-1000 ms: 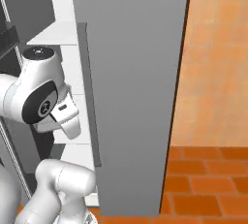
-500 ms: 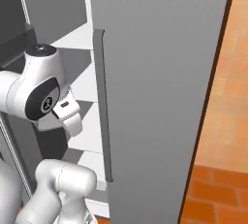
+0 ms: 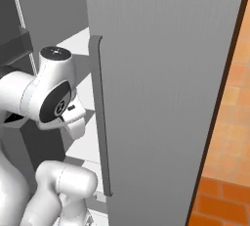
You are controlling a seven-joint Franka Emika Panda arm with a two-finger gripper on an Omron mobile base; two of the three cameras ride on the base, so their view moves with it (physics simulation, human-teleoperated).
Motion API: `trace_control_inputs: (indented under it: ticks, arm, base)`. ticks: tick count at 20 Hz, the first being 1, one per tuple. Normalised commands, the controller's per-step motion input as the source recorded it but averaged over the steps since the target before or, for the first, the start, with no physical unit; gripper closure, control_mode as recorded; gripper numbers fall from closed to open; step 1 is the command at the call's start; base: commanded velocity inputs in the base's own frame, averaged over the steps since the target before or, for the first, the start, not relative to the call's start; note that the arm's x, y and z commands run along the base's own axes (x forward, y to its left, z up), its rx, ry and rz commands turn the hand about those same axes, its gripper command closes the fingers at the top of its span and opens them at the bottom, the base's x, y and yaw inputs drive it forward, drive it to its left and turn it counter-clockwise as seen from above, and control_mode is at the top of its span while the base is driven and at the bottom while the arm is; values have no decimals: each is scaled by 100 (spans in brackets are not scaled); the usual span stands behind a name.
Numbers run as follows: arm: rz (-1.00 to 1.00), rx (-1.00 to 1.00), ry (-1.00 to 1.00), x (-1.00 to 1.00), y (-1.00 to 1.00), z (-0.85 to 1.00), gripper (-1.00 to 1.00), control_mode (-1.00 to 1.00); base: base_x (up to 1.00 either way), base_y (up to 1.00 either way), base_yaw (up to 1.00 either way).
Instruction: Take the meat container that has the steak and place it on the second highest rack of the freezer. Then take the vegetable container that has the lemon and carrot and place it on the highest rack of the freezer.
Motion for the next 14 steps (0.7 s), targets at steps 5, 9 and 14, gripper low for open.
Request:
trace_control_inputs:
  ticks: [5, 9, 14]
  arm:
    - [-30, 8, 0, 63, 14, -18, 100, -100]
    - [-8, 9, 0, 71, 17, -54, 100, -100]
    - [0, 2, -1, 87, 31, -44, 100, -100]
  base:
    - [0, 0, 0]
    - [0, 0, 0]
    - [0, 0, 0]
